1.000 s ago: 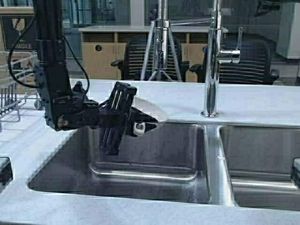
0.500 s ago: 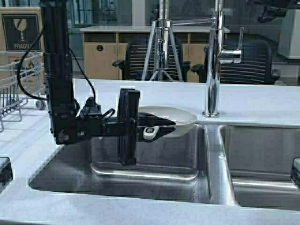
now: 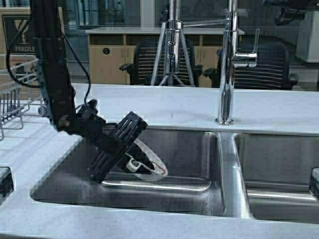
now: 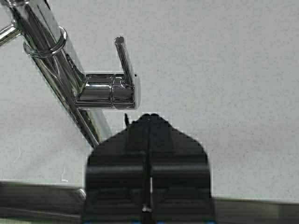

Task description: Wash the pan

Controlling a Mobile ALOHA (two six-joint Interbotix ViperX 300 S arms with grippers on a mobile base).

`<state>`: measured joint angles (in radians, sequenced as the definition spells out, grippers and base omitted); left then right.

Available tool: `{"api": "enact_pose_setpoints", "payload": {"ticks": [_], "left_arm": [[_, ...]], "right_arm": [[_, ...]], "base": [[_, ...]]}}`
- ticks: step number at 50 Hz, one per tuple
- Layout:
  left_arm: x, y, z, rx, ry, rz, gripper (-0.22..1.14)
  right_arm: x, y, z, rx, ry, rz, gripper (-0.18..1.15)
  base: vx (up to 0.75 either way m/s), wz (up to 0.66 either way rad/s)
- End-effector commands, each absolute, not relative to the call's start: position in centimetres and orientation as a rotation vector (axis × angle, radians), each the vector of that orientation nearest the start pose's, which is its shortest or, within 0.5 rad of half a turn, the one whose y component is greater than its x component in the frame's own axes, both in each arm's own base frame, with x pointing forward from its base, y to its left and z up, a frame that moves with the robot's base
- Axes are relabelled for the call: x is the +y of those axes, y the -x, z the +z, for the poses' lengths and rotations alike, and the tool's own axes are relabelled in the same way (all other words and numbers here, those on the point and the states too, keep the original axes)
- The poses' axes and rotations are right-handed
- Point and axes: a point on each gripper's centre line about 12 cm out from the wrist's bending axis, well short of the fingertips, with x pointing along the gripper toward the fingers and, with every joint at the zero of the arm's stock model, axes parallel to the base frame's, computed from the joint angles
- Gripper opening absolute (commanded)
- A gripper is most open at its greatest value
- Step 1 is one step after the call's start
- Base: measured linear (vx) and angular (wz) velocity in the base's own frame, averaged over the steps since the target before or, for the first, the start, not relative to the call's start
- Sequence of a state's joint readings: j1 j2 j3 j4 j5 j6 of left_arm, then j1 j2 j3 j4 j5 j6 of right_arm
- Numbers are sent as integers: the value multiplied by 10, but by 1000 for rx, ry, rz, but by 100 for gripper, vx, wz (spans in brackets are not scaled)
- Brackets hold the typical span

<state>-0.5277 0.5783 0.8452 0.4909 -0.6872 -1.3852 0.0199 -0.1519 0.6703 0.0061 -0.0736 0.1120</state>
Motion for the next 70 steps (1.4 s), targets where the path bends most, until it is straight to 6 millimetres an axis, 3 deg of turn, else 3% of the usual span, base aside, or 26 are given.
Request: {"api": "enact_pose_setpoints", "payload": {"ticks": [1, 6, 11, 25, 33, 37, 45, 50, 57, 63, 70], "left_arm": [[-189, -298, 1, 1141, 340, -235, 2], [-182, -309, 21, 1174, -55, -182, 2], [-184, -319, 41, 1176, -317, -187, 2], [-192, -319, 88, 1093, -617, -153, 2], [-195, -313, 103, 1057, -638, -142, 2], [-194, -311, 104, 1053, -632, -143, 2], [-193, -306, 69, 1118, -676, -168, 2], [-191, -304, 68, 1114, -700, -178, 2], [-183, -315, 105, 999, -689, -197, 2], [-156, -328, 155, 897, -618, -152, 2], [-130, -331, 206, 789, -638, -138, 2]], "right_arm": [[8, -381, 247, 398, -112, -4, 5], [7, -381, 248, 390, -117, -5, 5], [9, -382, 248, 387, -116, -1, 5], [13, -382, 248, 388, -114, 10, 5], [14, -382, 249, 387, -112, 12, 5], [13, -382, 248, 388, -113, 10, 5], [13, -382, 249, 387, -113, 10, 5], [14, -381, 248, 391, -112, 12, 5], [13, -381, 247, 391, -113, 10, 5], [14, -381, 248, 390, -112, 12, 5], [14, -382, 249, 387, -111, 12, 5]], "base": [[0, 0], [0, 0], [0, 0], [0, 0], [0, 0], [0, 0], [0, 0], [0, 0], [0, 0], [0, 0], [0, 0]]}}
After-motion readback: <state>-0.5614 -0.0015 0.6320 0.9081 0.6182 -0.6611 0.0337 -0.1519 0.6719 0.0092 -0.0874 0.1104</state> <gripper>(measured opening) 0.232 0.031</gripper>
